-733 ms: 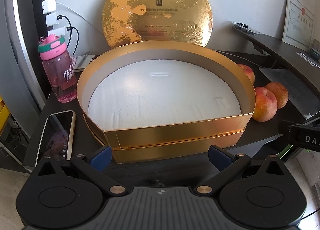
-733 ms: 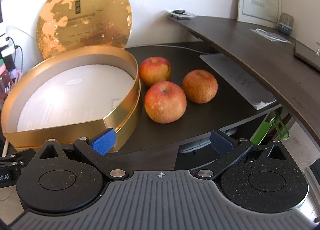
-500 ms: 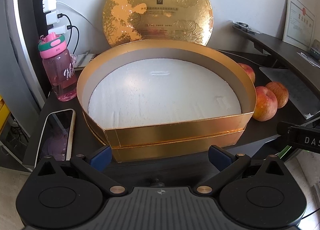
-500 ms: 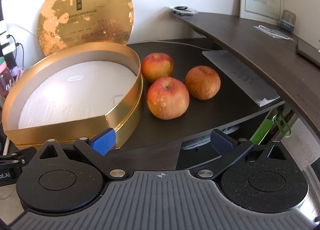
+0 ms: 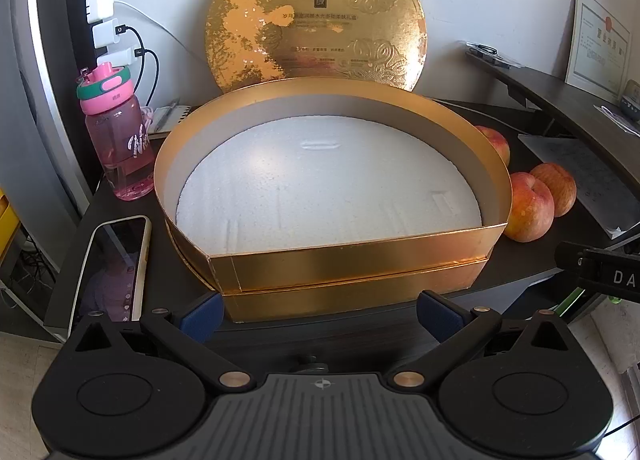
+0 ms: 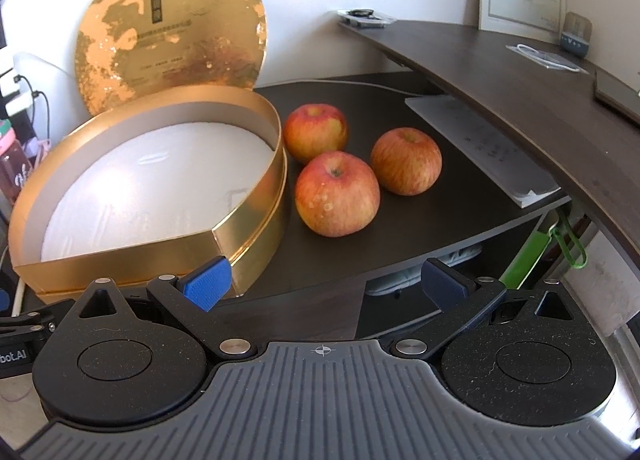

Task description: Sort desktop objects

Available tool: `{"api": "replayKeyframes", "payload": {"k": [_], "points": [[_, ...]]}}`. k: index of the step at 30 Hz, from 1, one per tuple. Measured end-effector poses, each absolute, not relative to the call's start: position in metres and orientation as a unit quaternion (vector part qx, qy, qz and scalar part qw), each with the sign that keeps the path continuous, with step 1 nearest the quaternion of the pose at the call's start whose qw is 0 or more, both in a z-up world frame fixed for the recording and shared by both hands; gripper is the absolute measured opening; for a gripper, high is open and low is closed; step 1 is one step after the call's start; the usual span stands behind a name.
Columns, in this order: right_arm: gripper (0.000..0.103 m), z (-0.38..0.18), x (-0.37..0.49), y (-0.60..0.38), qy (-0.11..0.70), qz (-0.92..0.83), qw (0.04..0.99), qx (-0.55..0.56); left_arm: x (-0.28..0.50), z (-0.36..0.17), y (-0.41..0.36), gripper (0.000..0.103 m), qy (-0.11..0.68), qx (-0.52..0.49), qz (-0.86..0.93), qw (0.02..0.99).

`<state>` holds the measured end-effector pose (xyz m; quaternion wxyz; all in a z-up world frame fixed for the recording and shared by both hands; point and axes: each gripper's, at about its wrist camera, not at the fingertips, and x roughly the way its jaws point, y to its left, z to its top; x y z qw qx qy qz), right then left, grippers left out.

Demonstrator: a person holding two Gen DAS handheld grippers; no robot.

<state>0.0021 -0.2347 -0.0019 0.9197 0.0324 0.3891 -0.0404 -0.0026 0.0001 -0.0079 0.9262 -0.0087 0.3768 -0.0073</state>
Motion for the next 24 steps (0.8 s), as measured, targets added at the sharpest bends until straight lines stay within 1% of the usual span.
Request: {"api": "replayKeyframes", "payload": {"k": [24], "points": [[0.103, -0.0026, 0.0018, -0.2324, 0.391, -0.040, 0.919, 0.031, -0.0085, -0.0076, -0.0049, 0.102, 0.376, -0.008, -0.006, 0.926]]}}
